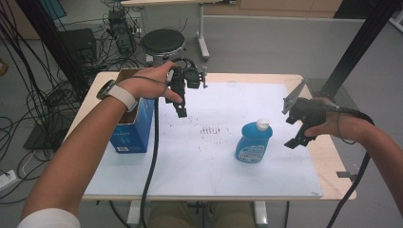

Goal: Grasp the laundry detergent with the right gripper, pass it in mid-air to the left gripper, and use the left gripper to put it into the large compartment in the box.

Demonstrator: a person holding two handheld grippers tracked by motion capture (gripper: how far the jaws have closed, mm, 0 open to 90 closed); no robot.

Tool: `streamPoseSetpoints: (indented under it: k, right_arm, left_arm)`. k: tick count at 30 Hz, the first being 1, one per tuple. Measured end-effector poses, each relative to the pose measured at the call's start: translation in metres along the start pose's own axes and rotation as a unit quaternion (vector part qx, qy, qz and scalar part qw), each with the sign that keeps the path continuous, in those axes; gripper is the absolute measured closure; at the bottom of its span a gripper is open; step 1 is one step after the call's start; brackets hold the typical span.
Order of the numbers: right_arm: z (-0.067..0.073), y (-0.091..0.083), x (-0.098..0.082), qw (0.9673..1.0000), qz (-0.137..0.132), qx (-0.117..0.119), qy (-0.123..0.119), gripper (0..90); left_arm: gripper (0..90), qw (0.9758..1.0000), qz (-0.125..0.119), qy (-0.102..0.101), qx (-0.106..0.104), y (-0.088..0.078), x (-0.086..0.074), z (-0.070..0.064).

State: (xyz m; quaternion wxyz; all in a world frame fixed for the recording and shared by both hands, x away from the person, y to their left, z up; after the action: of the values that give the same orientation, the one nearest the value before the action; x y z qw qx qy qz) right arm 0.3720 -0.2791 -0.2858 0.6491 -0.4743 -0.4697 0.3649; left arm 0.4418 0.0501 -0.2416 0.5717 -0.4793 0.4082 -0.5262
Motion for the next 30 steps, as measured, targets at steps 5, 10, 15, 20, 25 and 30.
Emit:
streamPoseSetpoints:
  k: [5,10,15,20,25,30]
  right_arm:
    - [0.0011,-0.0029,0.0002,1.0000,-0.002,-0.004,-0.001,9.0]
    - [0.0021,-0.0048,-0.0017,1.0000,-0.004,-0.005,0.001,8.8]
    - [0.0019,-0.0042,-0.0042,1.0000,-0.006,-0.005,0.002,8.7]
    - [0.0015,-0.0040,-0.0049,0.9999,-0.011,-0.006,-0.001,8.2]
    - [0.0015,-0.0034,-0.0063,0.9999,-0.015,-0.006,-0.002,7.9]
    - [0.0025,-0.0040,-0.0066,0.9998,-0.020,-0.007,-0.004,7.4]
  left_arm:
    - [11.5,1.0000,0.003,-0.001,0.000,-0.0015,-0.0009,-0.0002]
    - [11.5,1.0000,0.002,0.000,0.000,-0.0041,0.0009,0.0002]
    - [11.5,1.0000,0.001,0.000,0.002,-0.0048,0.0026,0.0010]
    - [11.5,1.0000,0.002,0.000,0.002,-0.0042,0.0033,0.0012]
    - [11.5,1.0000,0.004,0.000,0.003,-0.0039,0.0026,0.0016]
    - [11.5,1.0000,0.003,-0.001,0.004,-0.0046,0.0019,0.0011]
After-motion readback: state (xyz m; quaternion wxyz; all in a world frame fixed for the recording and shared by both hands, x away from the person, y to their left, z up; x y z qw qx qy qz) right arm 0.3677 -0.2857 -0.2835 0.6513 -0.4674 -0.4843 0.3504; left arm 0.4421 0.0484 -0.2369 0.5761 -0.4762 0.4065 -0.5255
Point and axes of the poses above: each handheld gripper's, and its own axes: y roughly forward along the jaws, x roughly out of its top, z roughly to its left, the point moved 2 cm from there along y, roughly forward along the jaws, and after that the axes turned 7 degrees about x, right-handed, at the moved point
